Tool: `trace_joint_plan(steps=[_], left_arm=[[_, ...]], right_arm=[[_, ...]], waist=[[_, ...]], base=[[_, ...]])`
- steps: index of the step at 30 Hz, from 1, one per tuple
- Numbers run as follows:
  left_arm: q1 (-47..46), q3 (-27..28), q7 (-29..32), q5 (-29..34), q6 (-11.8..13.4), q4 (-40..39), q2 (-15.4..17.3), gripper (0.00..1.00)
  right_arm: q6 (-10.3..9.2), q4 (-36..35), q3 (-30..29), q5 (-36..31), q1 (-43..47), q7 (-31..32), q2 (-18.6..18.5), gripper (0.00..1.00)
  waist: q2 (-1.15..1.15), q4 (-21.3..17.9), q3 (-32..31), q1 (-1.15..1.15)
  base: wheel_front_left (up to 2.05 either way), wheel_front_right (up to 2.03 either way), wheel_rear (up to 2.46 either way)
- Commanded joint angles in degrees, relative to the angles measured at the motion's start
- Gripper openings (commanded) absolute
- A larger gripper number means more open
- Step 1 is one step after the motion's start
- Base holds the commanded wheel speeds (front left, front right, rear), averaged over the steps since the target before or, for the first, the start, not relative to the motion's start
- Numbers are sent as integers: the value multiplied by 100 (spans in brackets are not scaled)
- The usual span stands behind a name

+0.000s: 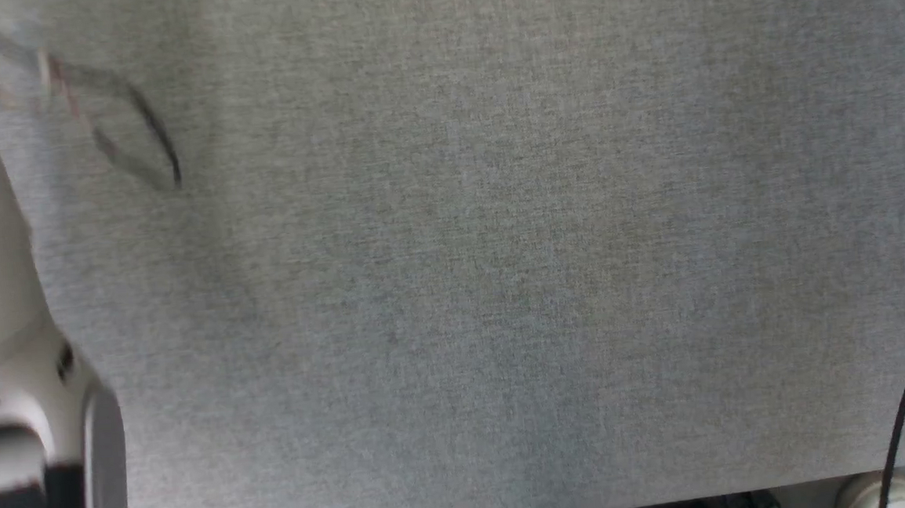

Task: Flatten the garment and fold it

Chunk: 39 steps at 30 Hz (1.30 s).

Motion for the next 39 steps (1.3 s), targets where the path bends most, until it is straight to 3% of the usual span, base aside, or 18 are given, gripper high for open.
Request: trace_joint_plan(steps=[1, 7, 13, 18, 25, 30, 39], left_arm=[[487, 44, 80, -39, 30, -294, 107, 0], [2222, 24, 210, 26, 50, -1228, 234, 0], [4116, -158, 115, 154, 92, -1915, 110, 0], [5458, -221, 80, 175, 98, -1900, 92, 0], [6631, -222, 180, -202, 0, -1716, -48, 0], [7385, -179, 422, -476, -68, -1750, 22, 0], [8638, -272, 961, -671, 32, -1961, 199, 0]], right_arm=[[-6, -308, -32, 242, 483, 112, -130, 0], [-6, -1294, -303, 792, 2114, 394, -197, 0], [-6, -2139, -867, 1089, 3885, 611, 80, 0], [-6, -2647, -1287, 1271, 5215, 876, 427, 0], [-6, -3129, -1608, 1656, 6746, 1434, 699, 0], [-6, -3375, -1648, 1982, 7761, 1948, 743, 0], [-6, -3604, -1820, 2204, 9243, 3220, 730, 0]], waist=[[0, 69, -250, 1], [0, 8, -756, 1], [0, 24, -1369, 1], [0, 61, -1858, 1], [0, 191, -2446, 1], [0, 242, -2857, 1], [0, 269, -3565, 1]], base=[[0, 0, 0], [0, 0, 0], [0, 0, 0], [0, 0, 0], [0, 0, 0], [0, 0, 0], [0, 0, 0]])
